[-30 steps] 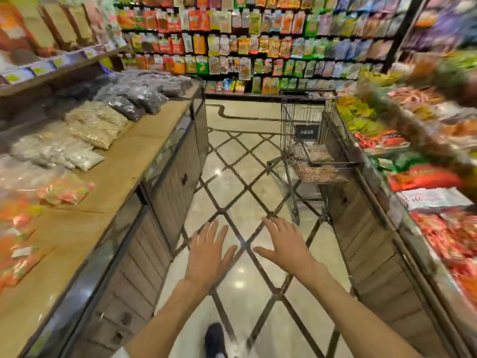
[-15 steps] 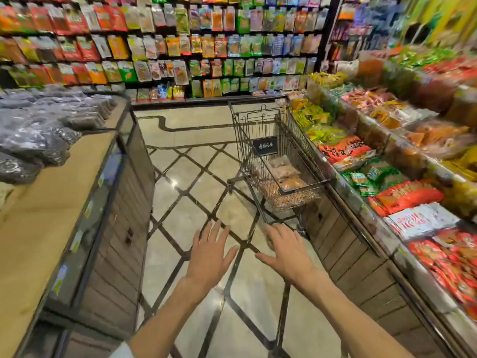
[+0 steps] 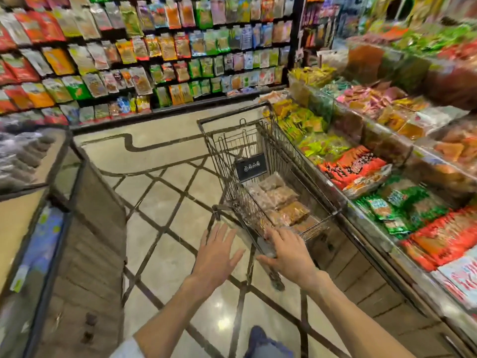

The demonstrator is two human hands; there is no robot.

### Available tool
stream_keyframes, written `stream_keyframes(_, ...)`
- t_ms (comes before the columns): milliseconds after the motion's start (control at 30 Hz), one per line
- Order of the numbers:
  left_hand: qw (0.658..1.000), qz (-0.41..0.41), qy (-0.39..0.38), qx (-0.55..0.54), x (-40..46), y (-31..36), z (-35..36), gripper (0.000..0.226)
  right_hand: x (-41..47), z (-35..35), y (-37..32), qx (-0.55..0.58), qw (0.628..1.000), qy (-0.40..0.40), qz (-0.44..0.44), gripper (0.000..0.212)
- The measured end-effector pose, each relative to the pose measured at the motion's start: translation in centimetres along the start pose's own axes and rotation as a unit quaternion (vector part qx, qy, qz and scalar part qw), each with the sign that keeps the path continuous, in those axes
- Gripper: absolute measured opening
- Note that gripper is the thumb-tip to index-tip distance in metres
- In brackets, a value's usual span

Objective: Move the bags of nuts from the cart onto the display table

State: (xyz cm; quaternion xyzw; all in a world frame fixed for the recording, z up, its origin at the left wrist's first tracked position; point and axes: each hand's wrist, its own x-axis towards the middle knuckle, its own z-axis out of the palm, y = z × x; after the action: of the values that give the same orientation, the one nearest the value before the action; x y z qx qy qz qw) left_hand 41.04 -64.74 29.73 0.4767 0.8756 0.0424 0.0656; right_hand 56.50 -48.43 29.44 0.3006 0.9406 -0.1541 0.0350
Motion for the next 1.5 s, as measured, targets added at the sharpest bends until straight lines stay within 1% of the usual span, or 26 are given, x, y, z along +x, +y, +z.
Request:
stream_keyframes(67, 1.000, 0.014, -0.009, -0.002, 5.1, -0.9, -0.5, 0.069, 4.1, -1.1, 0.9, -0.003, 1.000, 0.009, 0.009, 0.095)
stream_keyframes(233, 0.998, 0.052, -0.029, -0.021, 16.6, -1.8, -1.4, 0.069, 13.6, -3.3, 2.7, 0.007, 0.999, 0.007, 0.051, 0.084)
stream_keyframes(433, 0.991, 0.121, -0.060, -0.014, 30.7, -4.0, -0.3, 0.070, 24.3, -3.3, 5.8, 0.041, 0.993, 0.007, 0.114, 0.093)
stream_keyframes(633, 0.968, 0.222, -0.113, 0.020, 46.3, -7.4, 1.7, 0.069, 35.2, -2.0, 8.1, 0.085, 0.974, -0.004, 0.209, 0.091)
stream_keyframes(700, 0.959, 0.242, -0.140, 0.037, 50.7, -8.4, 2.7, 0.073, 38.2, -1.5, 8.4, 0.114, 0.962, -0.016, 0.247, 0.088)
stream_keyframes(767, 0.950, 0.266, -0.159, 0.045, 54.7, -8.8, 3.7, 0.086, 40.8, -0.9, 8.9, 0.134, 0.951, -0.010, 0.279, 0.088)
stream_keyframes(800, 0.945, 0.274, -0.173, 0.048, 56.6, -9.0, 4.3, 0.088, 42.0, -0.7, 9.2, 0.142, 0.945, -0.008, 0.296, 0.087)
stream_keyframes(900, 0.929, 0.281, -0.236, 0.054, 61.6, -9.0, 6.6, 0.073, 45.3, 0.1, 10.5, 0.159, 0.926, -0.026, 0.341, 0.086)
stream_keyframes(1033, 0.915, 0.288, -0.278, 0.061, 66.9, -8.0, 10.4, 0.069, 49.0, 2.7, 13.5, 0.162, 0.906, -0.036, 0.389, 0.090)
stream_keyframes(1167, 0.910, 0.278, -0.302, 0.065, 71.2, -6.3, 15.9, 0.063, 51.9, 7.1, 16.8, 0.192, 0.884, -0.046, 0.423, 0.092)
stream_keyframes(1233, 0.907, 0.265, -0.321, 0.066, 72.8, -5.5, 18.8, 0.064, 53.1, 9.4, 18.4, 0.202, 0.874, -0.049, 0.439, 0.093)
stream_keyframes(1333, 0.909, 0.260, -0.321, 0.060, 74.9, -4.1, 23.9, 0.067, 54.6, 11.8, 20.1, 0.235, 0.851, -0.038, 0.468, 0.100)
stream_keyframes(1433, 0.912, 0.225, -0.338, 0.051, 77.0, -2.3, 28.4, 0.066, 55.2, 14.2, 21.5, 0.277, 0.835, -0.025, 0.475, 0.094)
stream_keyframes(1500, 0.922, 0.202, -0.326, 0.054, 78.2, -1.1, 30.6, 0.067, 55.4, 15.8, 22.4, 0.281, 0.830, -0.034, 0.480, 0.093)
